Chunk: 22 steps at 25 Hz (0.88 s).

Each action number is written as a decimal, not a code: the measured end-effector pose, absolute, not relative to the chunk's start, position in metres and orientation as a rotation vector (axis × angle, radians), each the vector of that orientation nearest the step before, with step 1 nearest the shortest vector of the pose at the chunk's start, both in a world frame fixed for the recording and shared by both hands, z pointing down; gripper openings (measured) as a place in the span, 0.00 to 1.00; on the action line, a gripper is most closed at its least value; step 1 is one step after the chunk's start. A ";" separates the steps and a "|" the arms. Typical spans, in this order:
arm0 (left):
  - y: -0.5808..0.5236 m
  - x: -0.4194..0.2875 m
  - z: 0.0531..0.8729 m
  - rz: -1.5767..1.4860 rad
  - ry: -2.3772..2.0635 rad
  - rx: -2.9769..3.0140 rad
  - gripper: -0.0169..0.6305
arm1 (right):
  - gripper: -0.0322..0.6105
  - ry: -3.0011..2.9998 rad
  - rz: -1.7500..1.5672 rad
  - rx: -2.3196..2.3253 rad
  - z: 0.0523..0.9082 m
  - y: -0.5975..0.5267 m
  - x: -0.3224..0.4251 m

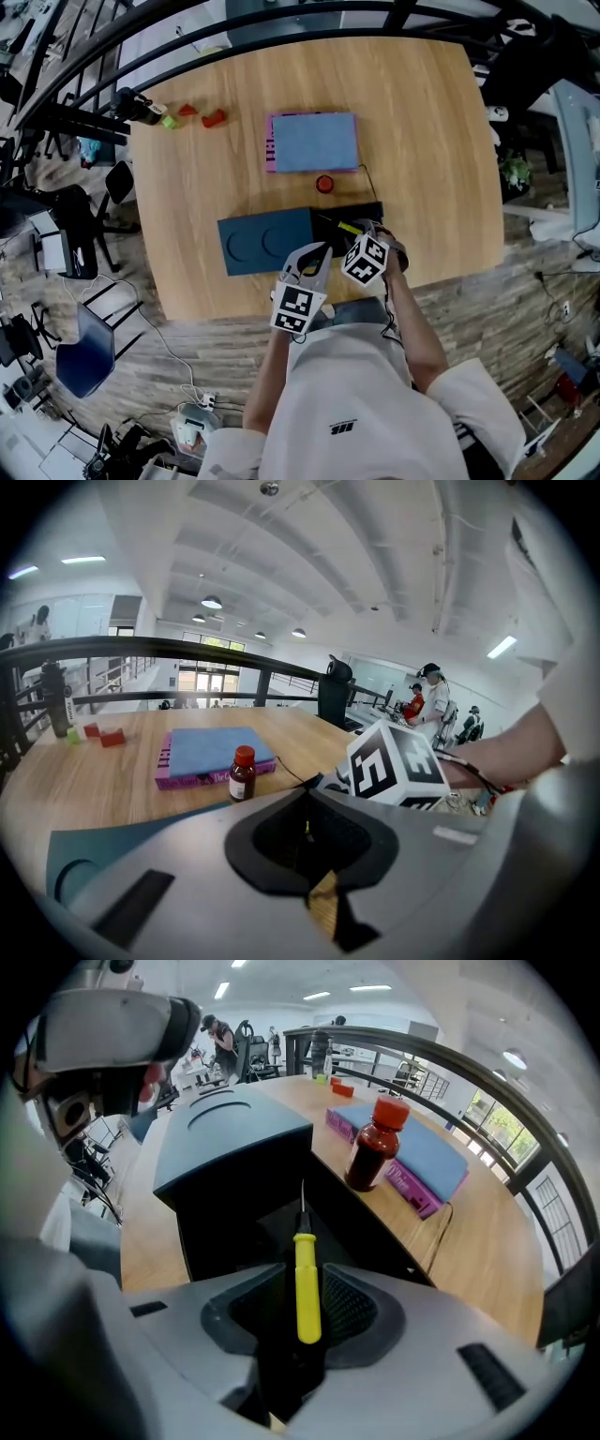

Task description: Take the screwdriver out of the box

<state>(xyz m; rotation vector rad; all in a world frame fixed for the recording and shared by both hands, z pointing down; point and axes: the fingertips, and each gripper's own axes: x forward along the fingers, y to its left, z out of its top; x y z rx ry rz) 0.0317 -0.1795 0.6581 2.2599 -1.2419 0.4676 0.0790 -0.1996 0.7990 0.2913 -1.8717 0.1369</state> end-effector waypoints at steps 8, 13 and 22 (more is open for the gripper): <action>-0.173 0.018 0.650 0.462 -1.252 2.273 0.05 | 0.15 -1.843 0.156 0.285 0.799 -0.196 0.077; -0.171 0.010 0.645 0.458 -1.247 2.296 0.05 | 0.15 -1.869 0.208 0.321 0.797 -0.195 0.073; -0.166 0.008 0.633 0.453 -1.215 2.353 0.05 | 0.15 -1.907 0.204 0.417 0.770 -0.193 0.074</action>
